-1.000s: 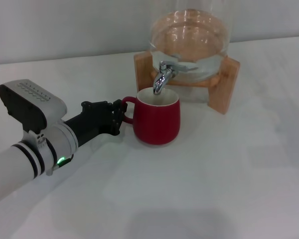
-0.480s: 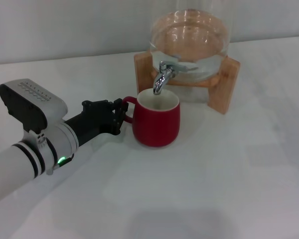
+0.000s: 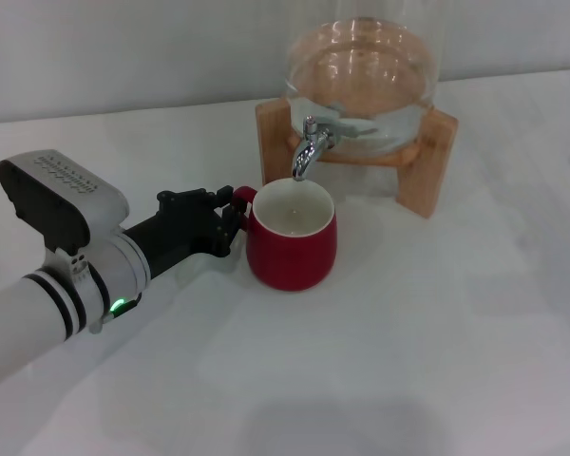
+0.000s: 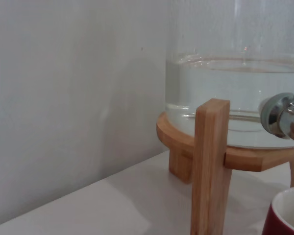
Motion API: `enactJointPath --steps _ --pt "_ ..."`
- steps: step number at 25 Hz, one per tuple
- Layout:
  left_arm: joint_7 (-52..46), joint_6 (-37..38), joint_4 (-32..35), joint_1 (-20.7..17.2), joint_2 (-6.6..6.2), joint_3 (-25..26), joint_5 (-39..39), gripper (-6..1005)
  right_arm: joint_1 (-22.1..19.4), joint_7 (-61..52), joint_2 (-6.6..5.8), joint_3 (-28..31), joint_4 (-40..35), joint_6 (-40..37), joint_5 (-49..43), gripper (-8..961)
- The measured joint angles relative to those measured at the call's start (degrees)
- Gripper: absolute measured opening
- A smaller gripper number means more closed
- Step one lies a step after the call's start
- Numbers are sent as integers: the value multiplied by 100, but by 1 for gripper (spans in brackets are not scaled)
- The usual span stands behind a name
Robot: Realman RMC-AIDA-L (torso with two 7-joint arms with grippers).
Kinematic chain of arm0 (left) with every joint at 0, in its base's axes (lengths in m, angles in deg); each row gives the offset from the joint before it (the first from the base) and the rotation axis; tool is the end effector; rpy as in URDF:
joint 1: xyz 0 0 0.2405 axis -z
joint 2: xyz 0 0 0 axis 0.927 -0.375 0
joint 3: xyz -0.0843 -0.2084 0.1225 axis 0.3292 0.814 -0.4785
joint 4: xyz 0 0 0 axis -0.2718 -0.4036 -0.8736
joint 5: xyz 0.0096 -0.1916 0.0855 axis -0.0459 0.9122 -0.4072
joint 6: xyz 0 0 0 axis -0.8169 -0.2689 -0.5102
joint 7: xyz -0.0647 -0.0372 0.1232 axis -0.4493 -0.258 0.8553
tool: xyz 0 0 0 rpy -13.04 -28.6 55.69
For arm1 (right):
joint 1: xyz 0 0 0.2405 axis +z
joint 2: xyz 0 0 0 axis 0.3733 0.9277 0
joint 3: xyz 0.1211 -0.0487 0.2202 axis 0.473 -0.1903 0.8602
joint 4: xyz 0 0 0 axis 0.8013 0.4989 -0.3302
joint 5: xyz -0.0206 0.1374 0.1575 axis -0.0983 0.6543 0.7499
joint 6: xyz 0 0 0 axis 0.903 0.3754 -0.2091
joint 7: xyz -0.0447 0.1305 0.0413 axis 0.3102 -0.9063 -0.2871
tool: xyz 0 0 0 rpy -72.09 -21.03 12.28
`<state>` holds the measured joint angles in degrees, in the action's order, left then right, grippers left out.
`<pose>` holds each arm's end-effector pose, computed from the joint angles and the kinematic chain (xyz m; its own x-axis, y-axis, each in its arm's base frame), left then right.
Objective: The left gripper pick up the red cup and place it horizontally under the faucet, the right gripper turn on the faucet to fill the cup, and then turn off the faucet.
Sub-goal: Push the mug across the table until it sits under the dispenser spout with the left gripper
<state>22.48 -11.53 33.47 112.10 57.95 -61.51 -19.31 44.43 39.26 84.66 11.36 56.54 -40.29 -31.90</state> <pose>-0.2257 0.3765 -0.1196 0.8391 0.2294 0.4933 0.4800 -0.7390 -0.4727 0.3850 0.3136 0.0830 0.7393 0.1564 -0.6550 -0.6719 0.1067 -0.7329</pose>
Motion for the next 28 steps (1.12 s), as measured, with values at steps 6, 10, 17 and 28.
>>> enactJointPath --steps 6,10,17,28 --pt "12 1 -1 4 -3 9 0 184 39 2 0 0 -2 25 0 875" --pt "13 1 -1 31 -5 13 0 185 42 5 0 0 -2 22 0 875" --pt "14 -3 -1 80 -11 -9 1 188 44 4 0 0 1 15 0 875" --pt "14 -47 -7 93 -7 2 -113 192 52 5 0 0 7 7 0 875"
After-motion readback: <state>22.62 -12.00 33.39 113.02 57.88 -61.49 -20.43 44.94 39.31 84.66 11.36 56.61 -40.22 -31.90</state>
